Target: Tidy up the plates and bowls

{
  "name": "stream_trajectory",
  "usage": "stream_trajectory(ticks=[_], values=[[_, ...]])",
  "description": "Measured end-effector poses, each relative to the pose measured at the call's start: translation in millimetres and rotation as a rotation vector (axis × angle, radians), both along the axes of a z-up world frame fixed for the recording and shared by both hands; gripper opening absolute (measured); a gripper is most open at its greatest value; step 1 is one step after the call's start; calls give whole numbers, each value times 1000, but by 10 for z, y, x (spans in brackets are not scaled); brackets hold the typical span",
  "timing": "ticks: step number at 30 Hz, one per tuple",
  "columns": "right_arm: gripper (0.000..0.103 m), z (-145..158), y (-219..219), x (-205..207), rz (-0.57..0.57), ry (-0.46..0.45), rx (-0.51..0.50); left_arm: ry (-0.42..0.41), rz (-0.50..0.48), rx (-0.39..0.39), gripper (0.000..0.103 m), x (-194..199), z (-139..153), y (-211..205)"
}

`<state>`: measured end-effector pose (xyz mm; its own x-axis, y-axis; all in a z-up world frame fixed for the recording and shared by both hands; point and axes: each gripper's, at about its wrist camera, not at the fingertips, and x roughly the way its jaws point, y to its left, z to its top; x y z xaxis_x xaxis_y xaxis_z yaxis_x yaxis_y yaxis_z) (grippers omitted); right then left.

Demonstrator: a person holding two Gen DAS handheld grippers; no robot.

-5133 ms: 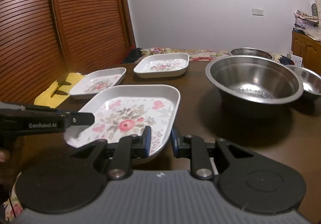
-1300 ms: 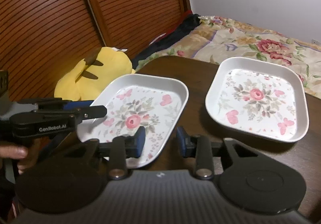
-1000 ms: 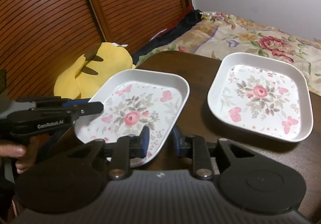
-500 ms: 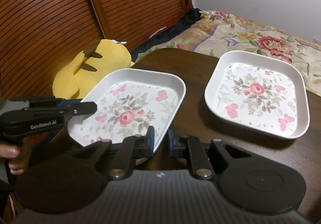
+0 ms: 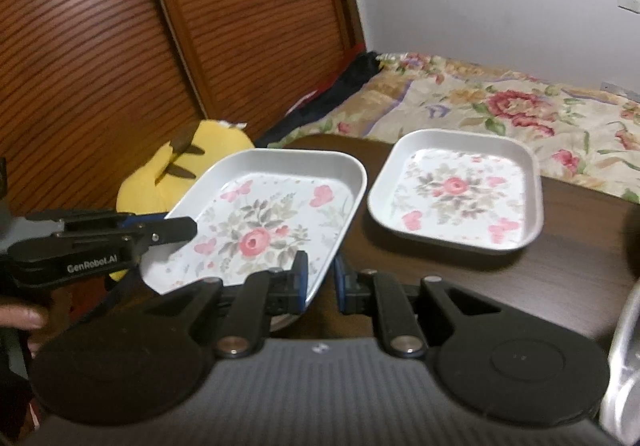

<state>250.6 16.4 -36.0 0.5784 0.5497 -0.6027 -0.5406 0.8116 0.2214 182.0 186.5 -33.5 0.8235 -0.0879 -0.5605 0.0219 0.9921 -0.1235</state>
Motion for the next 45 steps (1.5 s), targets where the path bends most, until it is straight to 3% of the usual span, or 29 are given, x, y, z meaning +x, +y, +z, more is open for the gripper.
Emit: stream_trajectory(ticks=[16,28,38,45], values=[[16,182,-733,-462,-128,-57,42,-66,-122,12,16,-249,258,-704],[16,253,-986,-753,-161,-93,67,-84,-167,11,16,-469,367,-933],[16,150,-1084,-948,-184,-76,115,-94,-183,11,16,-664,370,-963],[16,-38,-1168,-1042,-197,-51,155,-57,-186,8,16,-782,210,-1024]])
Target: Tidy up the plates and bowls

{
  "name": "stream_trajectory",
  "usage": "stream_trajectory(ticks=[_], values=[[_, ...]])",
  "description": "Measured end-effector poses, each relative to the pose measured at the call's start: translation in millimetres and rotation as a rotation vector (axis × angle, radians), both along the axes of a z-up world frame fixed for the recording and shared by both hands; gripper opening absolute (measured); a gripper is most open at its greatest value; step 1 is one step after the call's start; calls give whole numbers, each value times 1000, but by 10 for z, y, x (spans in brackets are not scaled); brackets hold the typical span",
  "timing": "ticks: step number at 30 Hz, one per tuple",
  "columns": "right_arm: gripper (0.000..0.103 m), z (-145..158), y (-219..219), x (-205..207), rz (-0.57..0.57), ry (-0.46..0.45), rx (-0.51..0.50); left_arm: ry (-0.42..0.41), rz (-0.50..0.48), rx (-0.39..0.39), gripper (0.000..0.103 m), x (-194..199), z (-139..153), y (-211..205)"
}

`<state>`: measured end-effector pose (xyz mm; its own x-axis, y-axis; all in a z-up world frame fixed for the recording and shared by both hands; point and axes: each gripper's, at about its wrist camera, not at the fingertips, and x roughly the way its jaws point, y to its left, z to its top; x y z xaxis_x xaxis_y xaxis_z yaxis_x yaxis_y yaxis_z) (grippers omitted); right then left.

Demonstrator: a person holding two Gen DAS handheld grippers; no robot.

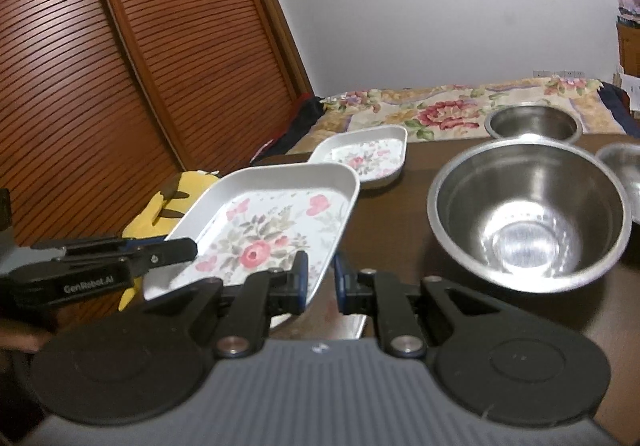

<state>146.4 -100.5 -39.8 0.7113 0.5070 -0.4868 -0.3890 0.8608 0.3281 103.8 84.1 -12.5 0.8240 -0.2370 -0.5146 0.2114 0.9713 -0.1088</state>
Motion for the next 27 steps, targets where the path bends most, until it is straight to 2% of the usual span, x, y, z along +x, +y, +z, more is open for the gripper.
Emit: stream_trajectory(ticks=[6,27], values=[[16,-122,-24,-82,-10,33,6,32,-15,-7,16,-67,-136,-21],[16,-298,50,-202,-40,3,-36,76,-7,3,16,-195,-362,-41]])
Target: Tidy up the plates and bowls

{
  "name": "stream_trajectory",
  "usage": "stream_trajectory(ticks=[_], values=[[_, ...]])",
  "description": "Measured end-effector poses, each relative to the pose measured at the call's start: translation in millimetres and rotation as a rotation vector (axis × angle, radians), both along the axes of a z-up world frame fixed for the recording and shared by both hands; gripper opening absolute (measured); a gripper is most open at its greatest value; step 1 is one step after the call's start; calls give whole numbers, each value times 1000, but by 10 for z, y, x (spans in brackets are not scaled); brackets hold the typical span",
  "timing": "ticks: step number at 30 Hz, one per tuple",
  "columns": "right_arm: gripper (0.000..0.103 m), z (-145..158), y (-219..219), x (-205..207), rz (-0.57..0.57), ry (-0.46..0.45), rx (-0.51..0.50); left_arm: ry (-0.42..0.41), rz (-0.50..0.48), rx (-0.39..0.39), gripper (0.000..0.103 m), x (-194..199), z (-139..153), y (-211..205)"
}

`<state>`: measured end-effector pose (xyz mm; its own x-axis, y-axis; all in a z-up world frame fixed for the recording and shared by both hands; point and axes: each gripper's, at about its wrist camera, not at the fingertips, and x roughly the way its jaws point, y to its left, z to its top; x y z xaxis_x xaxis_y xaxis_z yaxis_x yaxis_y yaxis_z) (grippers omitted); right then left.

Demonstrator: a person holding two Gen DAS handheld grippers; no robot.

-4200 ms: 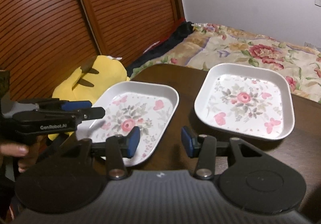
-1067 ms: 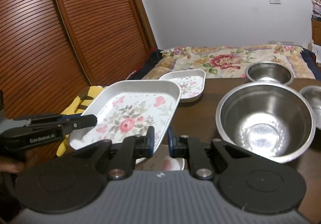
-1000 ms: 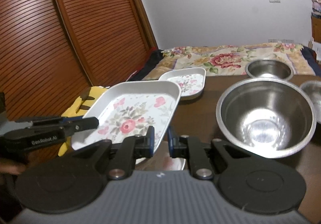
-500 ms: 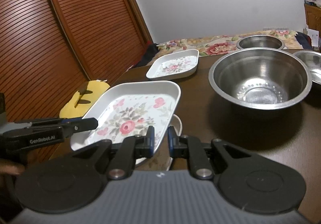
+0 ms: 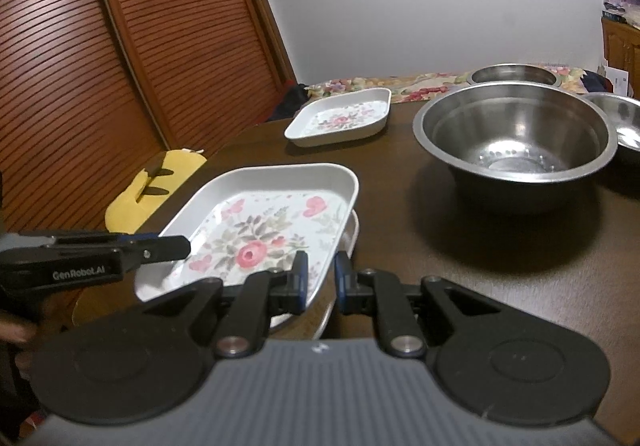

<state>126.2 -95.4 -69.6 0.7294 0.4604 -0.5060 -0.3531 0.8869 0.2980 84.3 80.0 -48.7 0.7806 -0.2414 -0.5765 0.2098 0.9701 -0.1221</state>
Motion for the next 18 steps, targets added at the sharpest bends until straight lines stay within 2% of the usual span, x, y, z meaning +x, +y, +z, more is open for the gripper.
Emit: stream_trajectory(ticks=[12,18], values=[[16,-45,31,-38,-2,-10,-19,21,6,18,16,29,-108,-10],[16,-78,42,-49,-2,-7,-16,6,4,40,16,19,-115,-21]])
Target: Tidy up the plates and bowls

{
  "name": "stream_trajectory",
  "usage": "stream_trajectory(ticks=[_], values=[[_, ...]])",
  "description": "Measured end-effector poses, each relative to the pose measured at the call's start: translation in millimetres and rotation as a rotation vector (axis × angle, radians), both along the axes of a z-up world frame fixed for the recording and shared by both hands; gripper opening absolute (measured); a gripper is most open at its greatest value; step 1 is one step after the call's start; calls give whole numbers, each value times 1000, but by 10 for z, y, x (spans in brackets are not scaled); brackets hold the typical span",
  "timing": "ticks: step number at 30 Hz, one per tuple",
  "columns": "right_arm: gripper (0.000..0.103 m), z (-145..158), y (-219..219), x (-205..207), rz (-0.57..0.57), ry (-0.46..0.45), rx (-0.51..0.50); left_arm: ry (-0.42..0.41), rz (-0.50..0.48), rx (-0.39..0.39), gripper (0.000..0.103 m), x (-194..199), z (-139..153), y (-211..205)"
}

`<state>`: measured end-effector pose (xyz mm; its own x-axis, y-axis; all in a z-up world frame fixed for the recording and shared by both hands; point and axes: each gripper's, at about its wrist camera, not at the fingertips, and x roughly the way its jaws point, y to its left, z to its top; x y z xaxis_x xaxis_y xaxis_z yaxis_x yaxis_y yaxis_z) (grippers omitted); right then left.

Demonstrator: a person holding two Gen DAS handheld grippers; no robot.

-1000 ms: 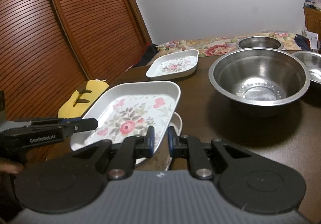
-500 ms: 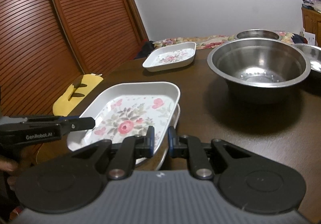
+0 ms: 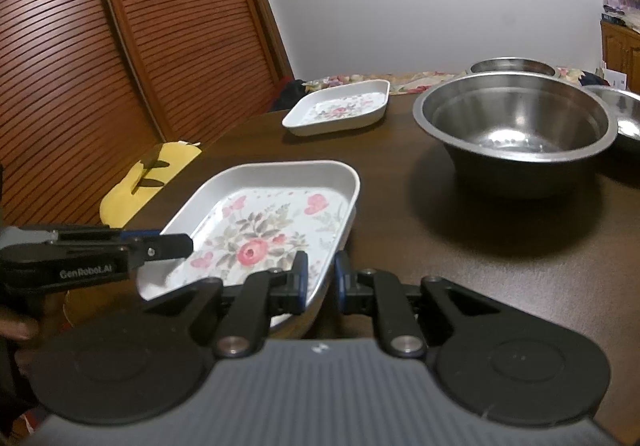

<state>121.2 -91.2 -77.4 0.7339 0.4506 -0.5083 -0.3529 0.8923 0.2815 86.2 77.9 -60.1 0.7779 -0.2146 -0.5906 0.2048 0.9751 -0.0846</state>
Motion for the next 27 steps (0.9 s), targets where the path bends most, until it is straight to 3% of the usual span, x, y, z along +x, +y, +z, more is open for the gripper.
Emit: stream_trajectory(ticks=[8,11,27], values=[[16,-25,-31,-5,0,-2,17,-19,1,9,17,-44,-29,-4],[16,-38,-44,-4,0,2,25,-16,17,48,17,-33,-36,-3],[16,-63,-38,-9,0,7,36,6,12,27,17,20,-95,60]])
